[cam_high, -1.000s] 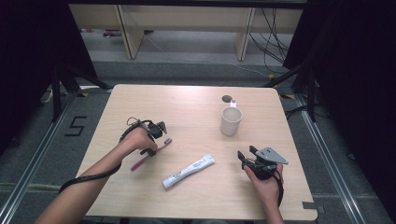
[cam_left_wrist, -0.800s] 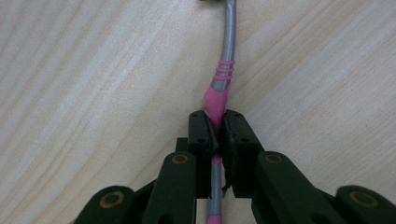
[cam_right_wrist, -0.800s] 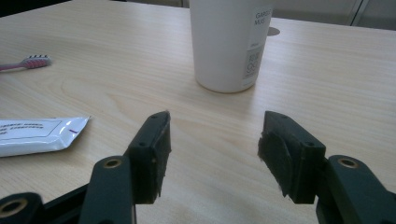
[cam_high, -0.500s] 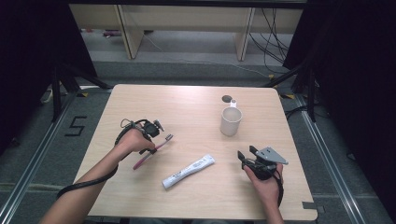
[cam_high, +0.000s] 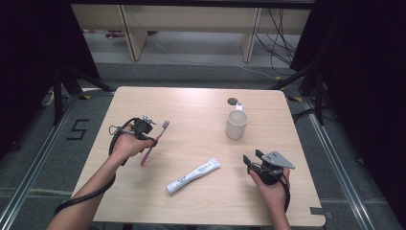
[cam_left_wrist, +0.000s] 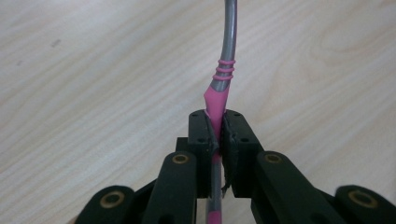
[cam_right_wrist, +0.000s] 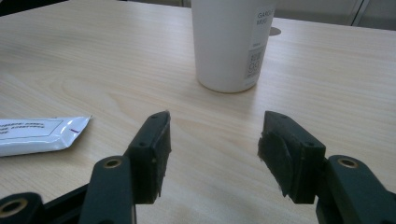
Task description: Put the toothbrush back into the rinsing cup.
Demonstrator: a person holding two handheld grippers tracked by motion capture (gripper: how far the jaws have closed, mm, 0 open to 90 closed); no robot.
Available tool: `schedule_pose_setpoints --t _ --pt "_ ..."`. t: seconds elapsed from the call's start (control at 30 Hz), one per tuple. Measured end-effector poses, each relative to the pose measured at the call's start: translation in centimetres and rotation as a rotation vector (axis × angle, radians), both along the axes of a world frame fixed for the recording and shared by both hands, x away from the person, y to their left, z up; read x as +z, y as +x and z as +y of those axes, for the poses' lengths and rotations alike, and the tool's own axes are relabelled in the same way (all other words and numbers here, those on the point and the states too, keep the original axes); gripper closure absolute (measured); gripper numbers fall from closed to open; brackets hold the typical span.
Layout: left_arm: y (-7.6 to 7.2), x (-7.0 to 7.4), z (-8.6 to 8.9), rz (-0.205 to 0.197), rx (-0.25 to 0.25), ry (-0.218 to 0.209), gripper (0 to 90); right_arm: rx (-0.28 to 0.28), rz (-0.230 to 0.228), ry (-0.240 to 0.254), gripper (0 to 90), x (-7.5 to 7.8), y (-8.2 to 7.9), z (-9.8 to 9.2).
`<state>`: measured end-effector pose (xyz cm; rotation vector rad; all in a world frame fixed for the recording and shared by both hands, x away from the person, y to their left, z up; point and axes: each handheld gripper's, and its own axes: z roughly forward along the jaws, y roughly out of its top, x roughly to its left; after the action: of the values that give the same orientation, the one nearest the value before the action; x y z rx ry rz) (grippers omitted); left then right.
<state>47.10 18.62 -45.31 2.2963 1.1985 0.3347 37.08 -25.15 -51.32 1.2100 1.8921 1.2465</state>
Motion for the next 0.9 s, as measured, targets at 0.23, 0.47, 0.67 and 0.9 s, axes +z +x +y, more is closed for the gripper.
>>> schedule_pose_setpoints --t 0.23,0.47,0.67,0.9 --pt "-0.3 0.1 1.9 -0.123 0.136 -0.11 82.2 0.001 -0.003 -0.003 43.3 0.0 0.0 0.0" --pt "-0.7 0.0 3.3 -0.266 0.203 -0.171 82.2 0.002 -0.006 -0.002 43.2 0.0 0.0 0.0" --pt "-1.2 -0.2 3.6 -0.417 0.264 -0.294 82.3 0.002 -0.009 -0.005 43.3 0.0 0.1 0.0" --pt "-1.7 -0.2 4.3 -0.532 0.334 -0.352 82.2 -0.001 0.0 0.02 43.6 0.0 0.0 0.2"
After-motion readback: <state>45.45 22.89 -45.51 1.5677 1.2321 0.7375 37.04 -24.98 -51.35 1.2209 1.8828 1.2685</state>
